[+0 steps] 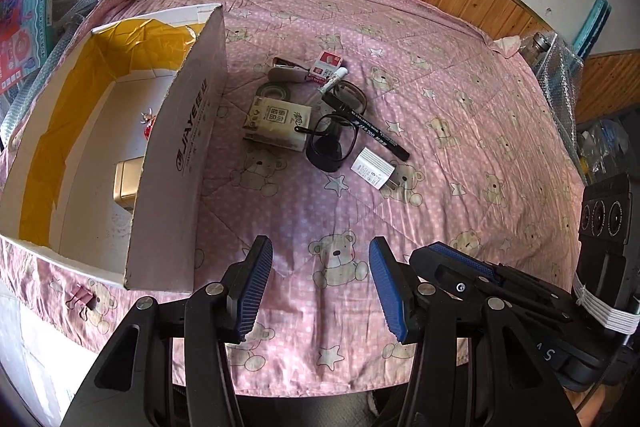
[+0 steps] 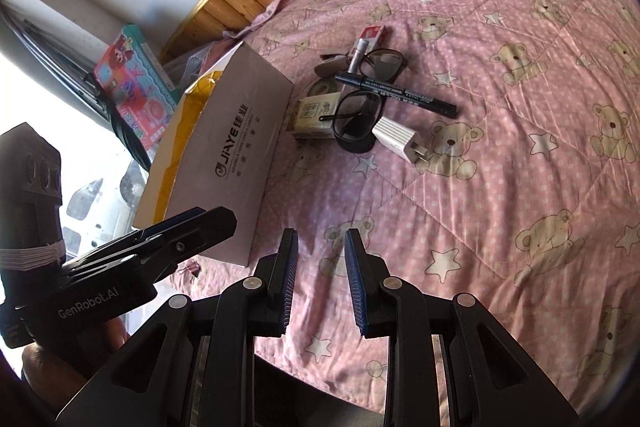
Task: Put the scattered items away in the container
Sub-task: 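Withdraw both tools from the cardboard box back toward the remaining items, then grasp the black marker with the right tool while the left tool grasps the black glasses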
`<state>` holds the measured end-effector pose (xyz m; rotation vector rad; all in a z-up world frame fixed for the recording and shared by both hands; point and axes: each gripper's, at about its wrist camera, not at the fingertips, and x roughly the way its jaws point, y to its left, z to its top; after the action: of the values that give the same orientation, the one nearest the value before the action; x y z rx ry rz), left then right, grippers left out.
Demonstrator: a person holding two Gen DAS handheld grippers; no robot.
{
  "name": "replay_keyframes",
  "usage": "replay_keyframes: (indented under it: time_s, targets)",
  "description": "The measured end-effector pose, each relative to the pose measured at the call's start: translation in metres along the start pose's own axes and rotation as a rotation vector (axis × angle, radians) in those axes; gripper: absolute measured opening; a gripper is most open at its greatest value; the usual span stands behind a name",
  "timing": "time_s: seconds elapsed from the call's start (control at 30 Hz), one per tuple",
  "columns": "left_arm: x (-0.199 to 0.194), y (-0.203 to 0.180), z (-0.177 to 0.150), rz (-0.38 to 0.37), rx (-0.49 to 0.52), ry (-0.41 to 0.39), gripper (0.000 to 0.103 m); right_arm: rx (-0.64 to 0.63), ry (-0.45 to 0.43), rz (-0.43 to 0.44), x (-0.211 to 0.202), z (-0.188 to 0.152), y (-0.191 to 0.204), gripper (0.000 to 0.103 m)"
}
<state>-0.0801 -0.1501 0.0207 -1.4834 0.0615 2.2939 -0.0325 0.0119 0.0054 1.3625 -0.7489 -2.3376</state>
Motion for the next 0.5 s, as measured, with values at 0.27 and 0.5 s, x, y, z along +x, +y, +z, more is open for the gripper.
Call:
replay_keyframes:
  time_s: [0.27,0.5]
  targets:
    - [0.028,-0.001,0.02,-0.014,-0.007,0.027,0.052,0.029,0.022,-0.034,0.015,0.012,-0.021,0.027]
    - [0.055,0.003,0.037,-0.028,-0.022,0.06,0.052,0.045,0.03,-0.06,0.027,0.028,-0.037,0.028]
